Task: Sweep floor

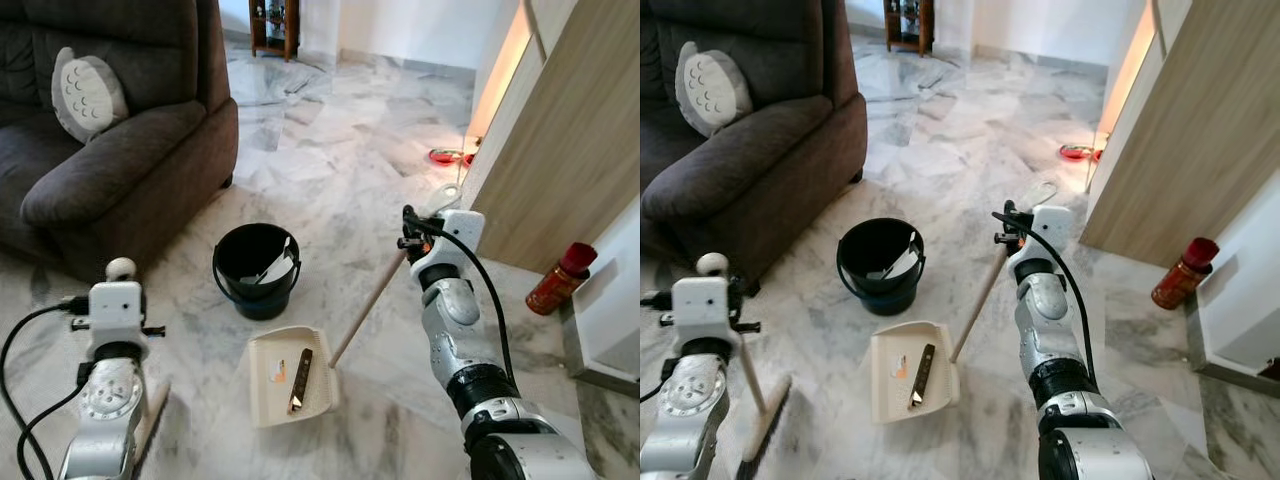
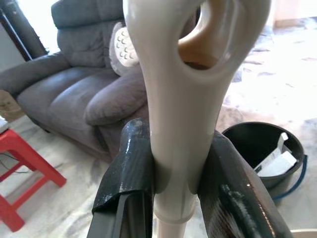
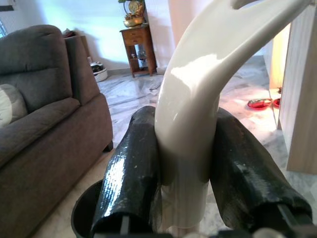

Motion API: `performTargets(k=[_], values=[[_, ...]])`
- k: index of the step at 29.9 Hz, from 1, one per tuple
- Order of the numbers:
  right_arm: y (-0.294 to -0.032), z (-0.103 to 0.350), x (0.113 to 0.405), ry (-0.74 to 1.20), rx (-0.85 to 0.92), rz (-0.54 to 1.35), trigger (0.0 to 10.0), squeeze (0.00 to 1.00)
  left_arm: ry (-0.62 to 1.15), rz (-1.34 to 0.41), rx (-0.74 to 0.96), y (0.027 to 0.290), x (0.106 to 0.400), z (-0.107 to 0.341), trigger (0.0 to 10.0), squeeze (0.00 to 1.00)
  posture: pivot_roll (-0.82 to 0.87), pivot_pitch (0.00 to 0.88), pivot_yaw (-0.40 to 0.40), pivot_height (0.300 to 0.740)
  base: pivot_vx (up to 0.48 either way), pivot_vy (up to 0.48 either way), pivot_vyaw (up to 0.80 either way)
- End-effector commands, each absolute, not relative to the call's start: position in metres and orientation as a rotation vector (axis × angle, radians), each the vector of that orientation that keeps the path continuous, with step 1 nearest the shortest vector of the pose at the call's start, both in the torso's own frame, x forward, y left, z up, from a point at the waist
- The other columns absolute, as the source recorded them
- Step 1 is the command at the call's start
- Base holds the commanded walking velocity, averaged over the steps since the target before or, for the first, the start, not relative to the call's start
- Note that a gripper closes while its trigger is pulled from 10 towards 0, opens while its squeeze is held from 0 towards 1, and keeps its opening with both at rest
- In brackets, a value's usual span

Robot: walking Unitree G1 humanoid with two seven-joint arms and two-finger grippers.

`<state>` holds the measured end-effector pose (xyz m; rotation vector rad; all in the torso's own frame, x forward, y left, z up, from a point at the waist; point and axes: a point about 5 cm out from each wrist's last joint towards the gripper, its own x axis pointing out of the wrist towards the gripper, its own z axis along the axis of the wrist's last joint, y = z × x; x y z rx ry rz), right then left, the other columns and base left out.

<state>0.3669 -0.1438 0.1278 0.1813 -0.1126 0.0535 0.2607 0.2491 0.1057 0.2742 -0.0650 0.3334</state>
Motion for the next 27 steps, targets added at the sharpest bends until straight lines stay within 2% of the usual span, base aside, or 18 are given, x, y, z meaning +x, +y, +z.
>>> performTargets(k=[1, 7, 15, 19, 20, 27], values=[[-0.145, 0.131, 0.369, -0.125, 0.244, 0.015, 10.0, 0.00, -0.062, 0.359, 0.284, 0.253, 0.256, 0.101, 10.0, 0.00, 0.20, 0.000, -0.036, 0.740, 0.000, 0.000, 0.00], [-0.161, 0.131, 0.374, -0.075, 0.432, -0.148, 10.0, 0.00, -0.068, 0.377, 0.280, 0.255, 0.252, 0.097, 10.0, 0.00, 0.21, 0.000, -0.037, 0.740, 0.000, 0.000, 0.00], [-0.167, 0.133, 0.377, -0.055, 0.524, -0.176, 10.0, 0.00, -0.084, 0.371, 0.279, 0.253, 0.252, 0.098, 10.0, 0.00, 0.20, 0.017, -0.034, 0.740, 0.000, 0.000, 0.00], [-0.169, 0.135, 0.379, -0.054, 0.625, -0.197, 10.0, 0.00, -0.088, 0.371, 0.275, 0.252, 0.251, 0.098, 10.0, 0.00, 0.20, 0.035, -0.035, 0.740, 0.000, 0.000, 0.00], [-0.168, 0.141, 0.382, -0.063, 0.704, -0.188, 10.0, 0.00, -0.091, 0.369, 0.274, 0.251, 0.250, 0.098, 10.0, 0.00, 0.20, 0.039, -0.034, 0.740, 0.000, 0.000, 0.00], [-0.166, 0.158, 0.388, -0.096, 0.852, -0.181, 10.0, 0.00, -0.101, 0.365, 0.271, 0.249, 0.250, 0.099, 10.0, 0.00, 0.20, 0.046, -0.033, 0.740, 0.000, 0.000, 0.00]])
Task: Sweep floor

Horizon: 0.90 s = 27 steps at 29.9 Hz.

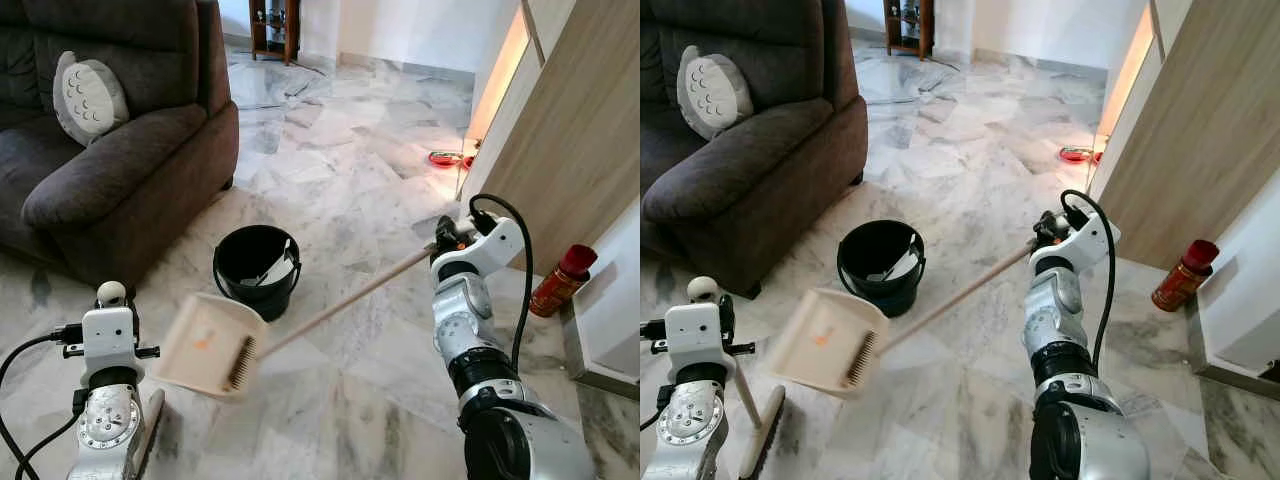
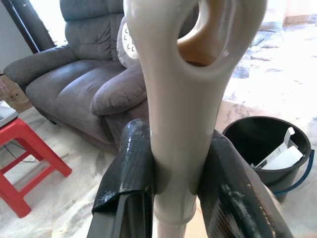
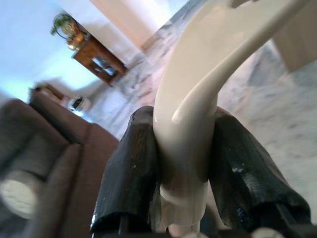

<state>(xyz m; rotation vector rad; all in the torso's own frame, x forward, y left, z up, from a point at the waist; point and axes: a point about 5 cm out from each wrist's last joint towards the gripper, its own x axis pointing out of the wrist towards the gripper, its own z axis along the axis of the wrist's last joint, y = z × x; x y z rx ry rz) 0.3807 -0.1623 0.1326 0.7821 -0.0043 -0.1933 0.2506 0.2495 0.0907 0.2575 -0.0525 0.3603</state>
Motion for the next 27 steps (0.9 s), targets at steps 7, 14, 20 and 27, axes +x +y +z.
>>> performTargets(k=[7, 14, 20, 27], values=[[-0.167, 0.176, 0.391, -0.145, 0.874, -0.158, 10.0, 0.00, -0.114, 0.356, 0.265, 0.246, 0.251, 0.100, 10.0, 0.00, 0.19, 0.053, -0.037, 0.740, 0.000, 0.000, 0.00], [-0.162, 0.181, 0.391, -0.151, 0.888, -0.140, 10.0, 0.00, -0.132, 0.355, 0.260, 0.245, 0.253, 0.103, 10.0, 0.00, 0.19, 0.061, -0.040, 0.740, 0.000, 0.000, 0.00], [-0.161, 0.180, 0.391, -0.147, 0.884, -0.134, 10.0, 0.00, -0.140, 0.360, 0.260, 0.246, 0.254, 0.105, 10.0, 0.00, 0.20, 0.061, -0.040, 0.740, 0.000, 0.000, 0.00], [-0.161, 0.180, 0.390, -0.147, 0.885, -0.132, 10.0, 0.00, -0.141, 0.364, 0.258, 0.246, 0.254, 0.105, 10.0, 0.00, 0.19, 0.063, -0.041, 0.740, 0.000, 0.000, 0.00]])
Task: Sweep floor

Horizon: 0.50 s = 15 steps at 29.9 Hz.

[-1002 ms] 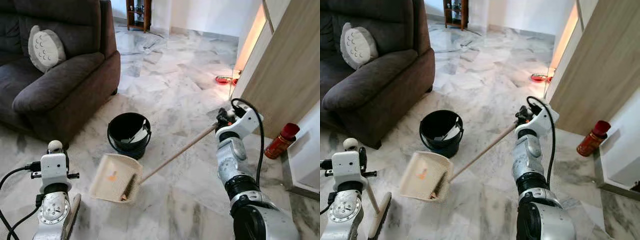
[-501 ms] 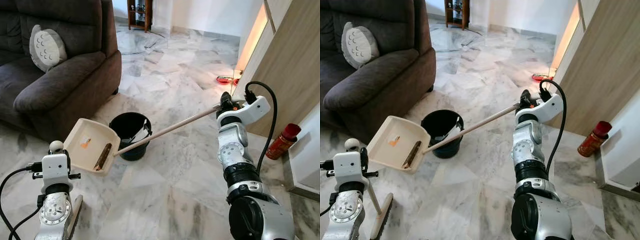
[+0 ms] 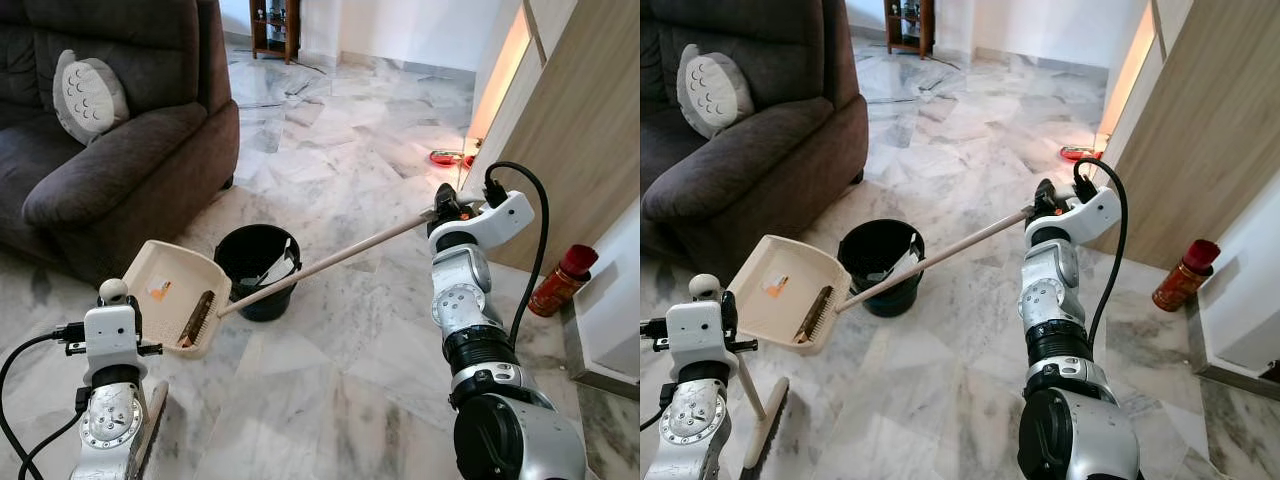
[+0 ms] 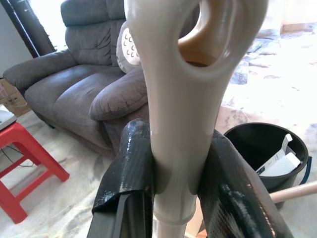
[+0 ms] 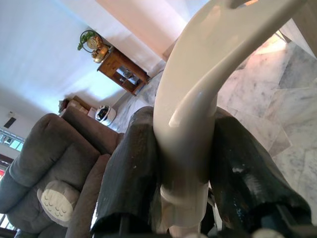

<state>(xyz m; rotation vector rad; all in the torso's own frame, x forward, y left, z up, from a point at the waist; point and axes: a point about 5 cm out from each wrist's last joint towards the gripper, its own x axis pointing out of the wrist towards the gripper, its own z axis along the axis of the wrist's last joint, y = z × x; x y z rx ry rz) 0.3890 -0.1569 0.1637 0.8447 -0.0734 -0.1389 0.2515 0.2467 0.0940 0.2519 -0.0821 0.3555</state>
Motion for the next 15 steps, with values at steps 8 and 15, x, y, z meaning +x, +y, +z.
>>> performTargets(k=[8, 15], values=[[-0.1603, 0.1819, 0.3898, -0.156, 0.864, -0.121, 10.0, 0.00, -0.141, 0.367, 0.260, 0.2466, 0.2521, 0.1045, 10.0, 0.00, 0.20, 0.063, -0.039, 0.740, 0.000, 0.289, 0.00], [-0.1582, 0.1839, 0.3887, -0.167, 0.867, -0.111, 10.0, 0.00, -0.141, 0.366, 0.262, 0.2466, 0.2522, 0.1045, 10.0, 0.00, 0.20, 0.063, -0.039, 0.740, 0.000, 0.349, 0.53]])
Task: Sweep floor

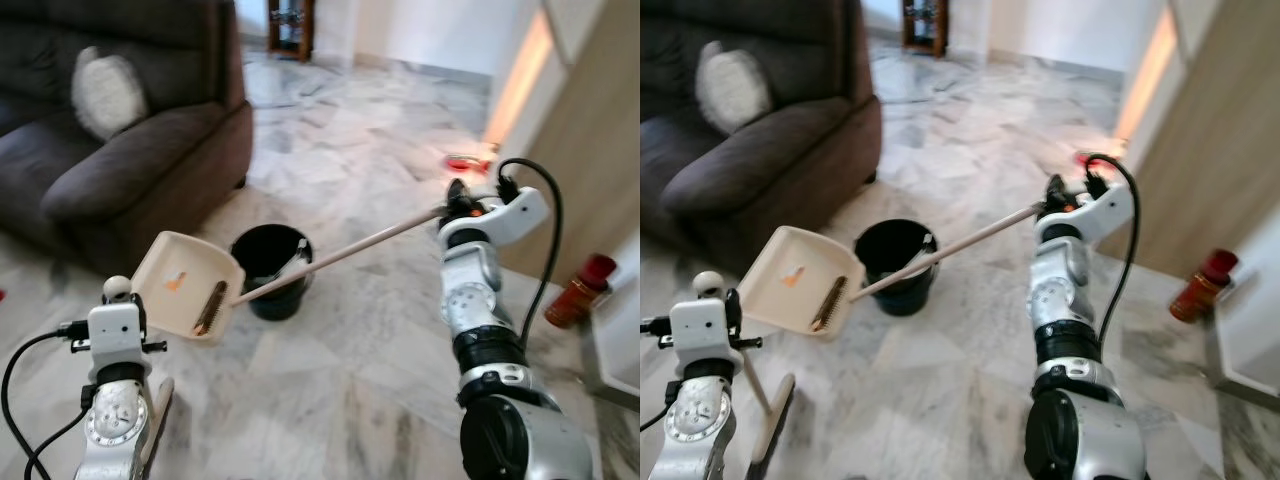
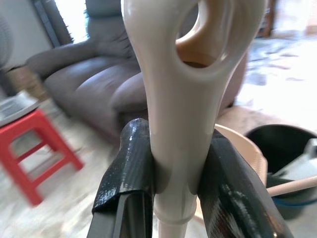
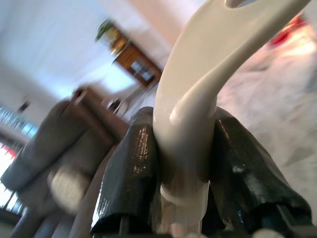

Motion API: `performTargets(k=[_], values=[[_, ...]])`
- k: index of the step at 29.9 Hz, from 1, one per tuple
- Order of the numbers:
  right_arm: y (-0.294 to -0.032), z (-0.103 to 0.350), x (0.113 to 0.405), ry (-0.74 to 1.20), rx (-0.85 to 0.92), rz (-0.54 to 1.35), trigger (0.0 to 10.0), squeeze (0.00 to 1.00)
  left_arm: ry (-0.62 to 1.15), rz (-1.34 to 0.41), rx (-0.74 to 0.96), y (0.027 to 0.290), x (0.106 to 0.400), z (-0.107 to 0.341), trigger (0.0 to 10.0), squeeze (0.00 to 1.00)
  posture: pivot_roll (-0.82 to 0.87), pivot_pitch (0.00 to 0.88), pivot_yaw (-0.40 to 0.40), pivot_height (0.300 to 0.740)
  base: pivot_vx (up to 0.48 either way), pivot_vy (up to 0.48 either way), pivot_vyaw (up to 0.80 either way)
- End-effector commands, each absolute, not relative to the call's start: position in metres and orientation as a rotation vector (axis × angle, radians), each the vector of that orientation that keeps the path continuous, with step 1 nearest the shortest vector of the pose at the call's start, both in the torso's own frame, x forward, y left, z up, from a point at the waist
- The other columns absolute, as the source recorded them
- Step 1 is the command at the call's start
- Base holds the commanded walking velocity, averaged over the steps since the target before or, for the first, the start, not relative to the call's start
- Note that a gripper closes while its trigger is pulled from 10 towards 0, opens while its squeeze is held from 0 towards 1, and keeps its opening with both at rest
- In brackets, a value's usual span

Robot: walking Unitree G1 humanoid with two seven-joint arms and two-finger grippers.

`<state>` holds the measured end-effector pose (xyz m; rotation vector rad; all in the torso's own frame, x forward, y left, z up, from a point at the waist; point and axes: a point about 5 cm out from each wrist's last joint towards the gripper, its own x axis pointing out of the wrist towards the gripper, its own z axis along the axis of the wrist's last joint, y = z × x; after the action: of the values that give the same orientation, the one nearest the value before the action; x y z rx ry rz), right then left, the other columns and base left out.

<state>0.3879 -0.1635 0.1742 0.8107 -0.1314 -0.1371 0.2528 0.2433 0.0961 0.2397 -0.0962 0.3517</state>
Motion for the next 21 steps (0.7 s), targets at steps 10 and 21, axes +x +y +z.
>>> performTargets(k=[10, 21], values=[[-0.1598, 0.1818, 0.3882, -0.160, 0.875, -0.119, 10.0, 0.00, -0.140, 0.365, 0.266, 0.2467, 0.2524, 0.1050, 10.0, 0.00, 0.20, 0.063, -0.036, 0.740, 0.000, 0.347, 0.00], [-0.1605, 0.1802, 0.3883, -0.154, 0.907, -0.128, 10.0, 0.00, -0.147, 0.360, 0.265, 0.2456, 0.2536, 0.1058, 10.0, 0.00, 0.20, 0.050, -0.037, 0.740, 0.000, 0.325, -0.45]])
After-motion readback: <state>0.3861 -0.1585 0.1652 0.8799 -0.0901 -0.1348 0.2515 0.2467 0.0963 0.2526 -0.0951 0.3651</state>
